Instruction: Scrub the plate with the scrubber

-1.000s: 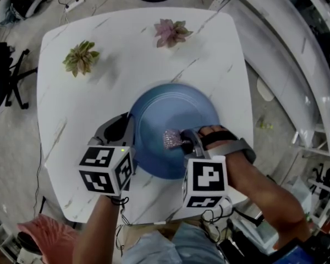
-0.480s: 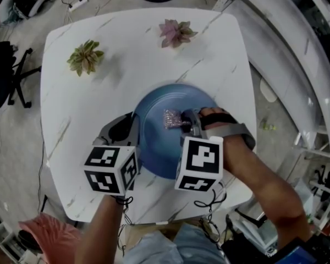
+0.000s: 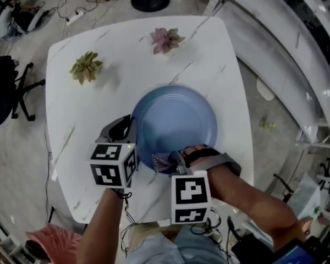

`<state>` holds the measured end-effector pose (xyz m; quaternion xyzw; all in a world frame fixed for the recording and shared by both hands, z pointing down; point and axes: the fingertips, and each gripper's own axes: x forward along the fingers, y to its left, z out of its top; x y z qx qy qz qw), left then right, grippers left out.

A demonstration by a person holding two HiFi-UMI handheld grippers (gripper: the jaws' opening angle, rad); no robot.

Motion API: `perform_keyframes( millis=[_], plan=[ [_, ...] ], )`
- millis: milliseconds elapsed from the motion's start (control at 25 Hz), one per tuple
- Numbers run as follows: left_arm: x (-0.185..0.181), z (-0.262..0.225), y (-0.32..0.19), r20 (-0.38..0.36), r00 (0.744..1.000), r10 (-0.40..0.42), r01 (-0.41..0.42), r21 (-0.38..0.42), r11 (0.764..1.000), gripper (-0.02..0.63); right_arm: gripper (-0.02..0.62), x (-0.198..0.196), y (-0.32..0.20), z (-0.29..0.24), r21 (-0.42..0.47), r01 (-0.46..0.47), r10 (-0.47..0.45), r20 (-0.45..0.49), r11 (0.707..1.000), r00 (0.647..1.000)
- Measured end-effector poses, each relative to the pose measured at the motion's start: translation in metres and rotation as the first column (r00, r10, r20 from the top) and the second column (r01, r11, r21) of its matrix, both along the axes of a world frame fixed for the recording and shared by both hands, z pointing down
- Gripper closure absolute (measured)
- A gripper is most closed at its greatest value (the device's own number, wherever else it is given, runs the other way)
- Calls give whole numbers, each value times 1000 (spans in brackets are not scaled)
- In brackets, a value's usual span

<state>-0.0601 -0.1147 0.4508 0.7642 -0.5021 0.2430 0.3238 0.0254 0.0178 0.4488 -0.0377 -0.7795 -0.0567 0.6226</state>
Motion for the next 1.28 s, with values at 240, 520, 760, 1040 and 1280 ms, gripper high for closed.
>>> perform_keyframes(
  millis=[240, 520, 760, 1040, 1280],
  plan=[
    [-28, -49, 16, 71, 997, 10, -16, 85, 996, 561, 512, 22, -2, -77, 80, -189, 178, 124, 979, 976],
    [-45, -256, 64, -18, 1000, -10, 18, 474, 881, 588, 509, -2, -6, -274, 259, -503, 255, 623, 825, 739],
    [-35, -419, 127, -105, 994, 19, 69, 766, 639, 598, 503, -17, 15, -422, 160, -791, 74, 965, 591, 251],
    [-36, -462, 180, -77, 997, -21, 78, 875, 478, 600, 497, -13, 43, -442, 26, -859, 24, 999, 511, 44],
    [-40, -466, 192, -75, 997, 0, 66, 878, 473, 598, 508, -16, 55, -441, 56, -881, 3, 998, 471, 65]
  ],
)
